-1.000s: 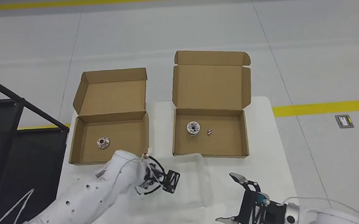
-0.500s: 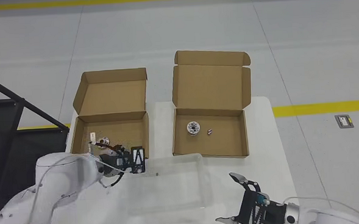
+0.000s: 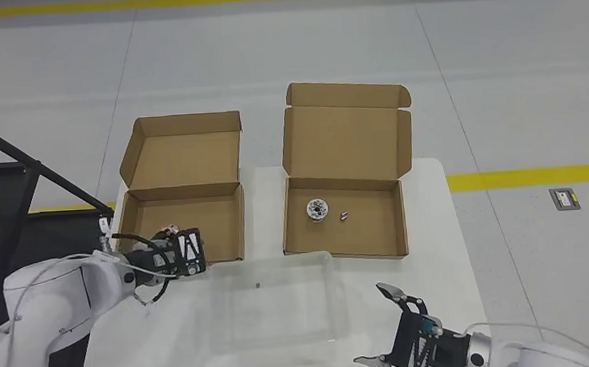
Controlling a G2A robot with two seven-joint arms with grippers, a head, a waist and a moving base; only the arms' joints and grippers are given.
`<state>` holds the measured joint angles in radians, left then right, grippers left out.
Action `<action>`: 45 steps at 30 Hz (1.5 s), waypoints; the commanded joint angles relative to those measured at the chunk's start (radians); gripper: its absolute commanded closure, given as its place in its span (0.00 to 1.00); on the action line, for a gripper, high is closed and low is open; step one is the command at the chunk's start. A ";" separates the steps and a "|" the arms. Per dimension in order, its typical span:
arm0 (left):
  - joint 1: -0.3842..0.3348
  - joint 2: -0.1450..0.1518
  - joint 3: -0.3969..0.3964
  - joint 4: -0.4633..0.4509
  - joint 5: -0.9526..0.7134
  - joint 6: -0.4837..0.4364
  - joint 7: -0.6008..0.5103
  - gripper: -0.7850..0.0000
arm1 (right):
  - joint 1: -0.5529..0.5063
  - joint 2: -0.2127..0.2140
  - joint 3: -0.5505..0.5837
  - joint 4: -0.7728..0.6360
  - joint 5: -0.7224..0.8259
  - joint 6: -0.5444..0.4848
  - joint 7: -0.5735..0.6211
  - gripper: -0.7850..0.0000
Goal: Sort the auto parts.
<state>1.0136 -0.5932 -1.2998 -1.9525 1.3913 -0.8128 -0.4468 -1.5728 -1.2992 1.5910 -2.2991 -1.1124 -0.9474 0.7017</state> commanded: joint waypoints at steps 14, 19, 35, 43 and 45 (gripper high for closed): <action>-0.193 -0.081 0.172 0.400 -0.191 0.177 0.023 1.00 | 0.000 0.000 0.000 0.000 0.000 0.000 0.000 0.00; -0.316 -0.142 0.301 0.603 -0.224 0.208 0.090 1.00 | 0.000 0.000 0.000 0.000 0.000 0.000 0.000 0.00; -0.632 -0.381 0.610 1.210 -0.399 0.178 0.165 1.00 | 0.000 0.000 0.000 0.000 0.000 0.000 0.000 0.00; -0.716 -0.461 0.678 1.349 -0.371 0.161 0.144 0.54 | 0.000 0.000 0.000 0.000 0.000 0.000 0.000 0.00; -0.732 -0.474 0.687 1.375 -0.363 0.152 0.139 0.42 | 0.000 0.000 0.000 0.000 0.000 0.000 0.000 0.00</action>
<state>0.2895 -1.0608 -0.6172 -0.5914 1.0234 -0.6570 -0.3064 -1.5728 -1.2992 1.5910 -2.2991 -1.1124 -0.9474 0.7017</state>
